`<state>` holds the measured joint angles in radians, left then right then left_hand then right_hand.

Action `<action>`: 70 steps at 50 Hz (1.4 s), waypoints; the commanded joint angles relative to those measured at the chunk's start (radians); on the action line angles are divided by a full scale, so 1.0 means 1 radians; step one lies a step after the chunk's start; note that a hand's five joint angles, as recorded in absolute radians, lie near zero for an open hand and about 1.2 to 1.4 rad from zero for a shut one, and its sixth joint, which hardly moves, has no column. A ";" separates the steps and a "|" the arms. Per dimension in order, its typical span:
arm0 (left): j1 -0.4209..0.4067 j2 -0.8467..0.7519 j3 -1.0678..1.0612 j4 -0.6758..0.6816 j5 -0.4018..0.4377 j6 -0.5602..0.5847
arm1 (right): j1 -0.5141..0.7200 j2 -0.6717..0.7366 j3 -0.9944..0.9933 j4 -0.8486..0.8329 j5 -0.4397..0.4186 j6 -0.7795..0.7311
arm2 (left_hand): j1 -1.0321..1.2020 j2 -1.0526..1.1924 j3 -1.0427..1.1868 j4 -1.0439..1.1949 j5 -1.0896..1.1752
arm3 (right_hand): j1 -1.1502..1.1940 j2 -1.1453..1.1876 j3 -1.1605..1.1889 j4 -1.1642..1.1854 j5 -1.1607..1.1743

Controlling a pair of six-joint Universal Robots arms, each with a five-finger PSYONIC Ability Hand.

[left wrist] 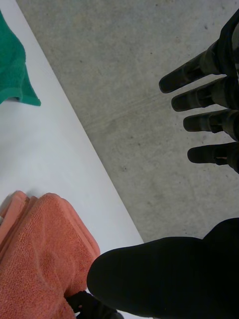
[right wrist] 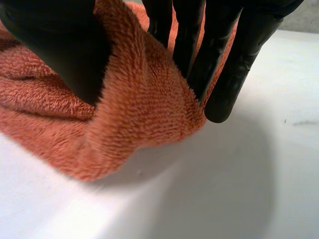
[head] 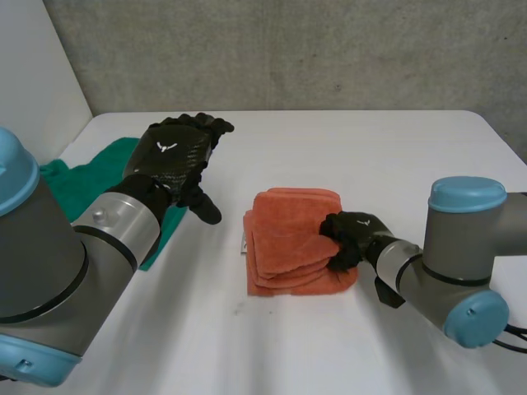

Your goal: Fold the laundry.

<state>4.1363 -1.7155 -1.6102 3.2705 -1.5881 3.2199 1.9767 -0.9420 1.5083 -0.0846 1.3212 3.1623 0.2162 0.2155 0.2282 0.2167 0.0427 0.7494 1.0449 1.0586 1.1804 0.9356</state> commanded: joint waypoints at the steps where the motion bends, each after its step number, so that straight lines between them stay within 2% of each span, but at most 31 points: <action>1: 0.007 -0.001 0.000 0.000 -0.001 0.000 | 0.004 0.057 -0.123 0.008 0.000 -0.099 | -0.014 -0.014 -0.026 -0.015 -0.015 | 0.647 0.351 0.338 0.216 0.286; 6: 0.009 -0.007 0.003 0.000 -0.003 0.005 | 0.001 0.126 -0.294 0.009 0.001 -0.231 | -0.014 -0.014 -0.026 -0.015 -0.015 | 0.647 0.351 0.338 0.216 0.286; 12: 0.010 -0.015 0.003 0.001 -0.004 0.006 | -0.024 0.248 -0.545 0.029 0.003 -0.292 | -0.014 -0.014 -0.026 -0.015 -0.015 | 0.647 0.351 0.338 0.216 0.286; 20: 0.012 -0.038 0.006 0.001 -0.007 0.009 | -0.171 0.498 -0.991 0.138 0.012 -0.297 | -0.014 -0.014 -0.026 -0.015 -0.015 | 0.647 0.351 0.338 0.216 0.286; 24: 0.012 -0.049 0.012 0.000 -0.010 0.009 | -0.243 0.640 -1.224 0.177 0.058 -0.306 | -0.014 -0.014 -0.026 -0.015 -0.015 | 0.647 0.351 0.338 0.216 0.286; 25: 0.012 -0.052 0.012 0.000 -0.010 0.009 | -0.272 0.685 -1.303 0.189 0.093 -0.324 | -0.014 -0.014 -0.026 -0.015 -0.015 | 0.647 0.351 0.338 0.216 0.286; 29: 0.012 -0.056 0.012 0.000 -0.012 0.009 | -0.352 0.761 -1.416 0.192 0.200 -0.424 | -0.014 -0.014 -0.026 -0.015 -0.015 | 0.647 0.351 0.338 0.216 0.286; 33: 0.012 -0.065 0.015 0.000 -0.012 0.009 | -0.395 0.776 -1.421 0.180 0.278 -0.514 | -0.012 -0.011 -0.023 -0.012 -0.012 | 0.647 0.351 0.338 0.216 0.286; 41: 0.009 -0.081 0.032 -0.002 -0.012 0.009 | -0.449 0.772 -1.367 0.178 0.332 -0.541 | -0.012 -0.011 -0.023 -0.012 -0.012 | 0.647 0.351 0.338 0.216 0.286; 56: 0.007 -0.084 0.033 -0.002 -0.012 0.008 | -0.518 0.778 -1.370 0.135 0.216 -0.545 | -0.009 -0.008 -0.021 -0.009 -0.010 | 0.647 0.351 0.338 0.216 0.286; 69: 0.002 -0.105 0.042 -0.002 -0.013 0.008 | -0.559 0.787 -1.369 0.100 0.213 -0.578 | -0.012 -0.011 -0.023 -0.012 -0.012 | 0.647 0.351 0.338 0.216 0.286; 70: 0.002 -0.107 0.042 -0.002 -0.013 0.008 | -0.559 0.787 -1.367 0.101 0.208 -0.587 | -0.012 -0.011 -0.023 -0.012 -0.012 | 0.569 0.274 0.260 0.138 0.209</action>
<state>4.1416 -1.8088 -1.5741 3.2689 -1.6000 3.2280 1.4239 -0.1592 0.1375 0.0165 1.5284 2.6105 0.2073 0.2091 0.2199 0.2112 0.0427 0.8554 1.1728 1.1795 1.1874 0.9525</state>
